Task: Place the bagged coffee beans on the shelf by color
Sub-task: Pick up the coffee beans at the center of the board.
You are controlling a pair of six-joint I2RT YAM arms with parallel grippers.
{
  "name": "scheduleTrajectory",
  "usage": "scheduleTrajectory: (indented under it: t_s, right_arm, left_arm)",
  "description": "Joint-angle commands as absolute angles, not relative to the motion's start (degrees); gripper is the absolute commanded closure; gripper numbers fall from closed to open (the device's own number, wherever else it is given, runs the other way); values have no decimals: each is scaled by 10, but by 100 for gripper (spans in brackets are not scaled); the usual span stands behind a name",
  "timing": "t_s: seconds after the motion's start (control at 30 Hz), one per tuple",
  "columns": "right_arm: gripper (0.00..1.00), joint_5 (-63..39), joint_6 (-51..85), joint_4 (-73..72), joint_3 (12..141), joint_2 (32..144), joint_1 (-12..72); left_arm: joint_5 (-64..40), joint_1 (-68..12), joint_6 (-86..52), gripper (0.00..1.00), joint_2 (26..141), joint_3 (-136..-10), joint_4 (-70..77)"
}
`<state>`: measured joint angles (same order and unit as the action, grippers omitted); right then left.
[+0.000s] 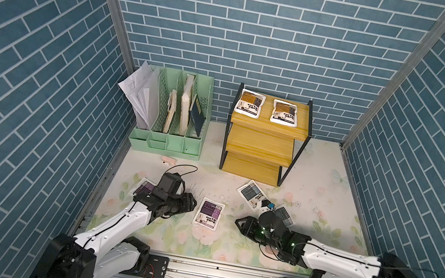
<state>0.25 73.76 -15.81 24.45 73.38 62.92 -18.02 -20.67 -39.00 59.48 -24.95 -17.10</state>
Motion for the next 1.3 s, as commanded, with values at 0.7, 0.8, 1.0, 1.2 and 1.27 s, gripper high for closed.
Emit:
scheduleTrajectory:
  t_s: [0.7,0.8,1.0,1.2,1.27]
  right_arm:
    - [76,-92,739,-303,358,1020,581]
    - [76,-109,738,-307,364,1039,578]
    - [78,-115,740,-315,370,1053,575]
    - [78,-123,749,-337,363,1056,568]
    - [75,-128,762,-375,345,1051,566]
  left_arm:
    - [-284,-213,-385,75,721,-194,-3]
    - [-299,-213,-390,76,726,-190,13]
    - [-324,-213,-400,78,734,-179,46]
    - [-330,-213,-405,93,735,-174,61]
    - [-330,-213,-406,99,737,-174,65]
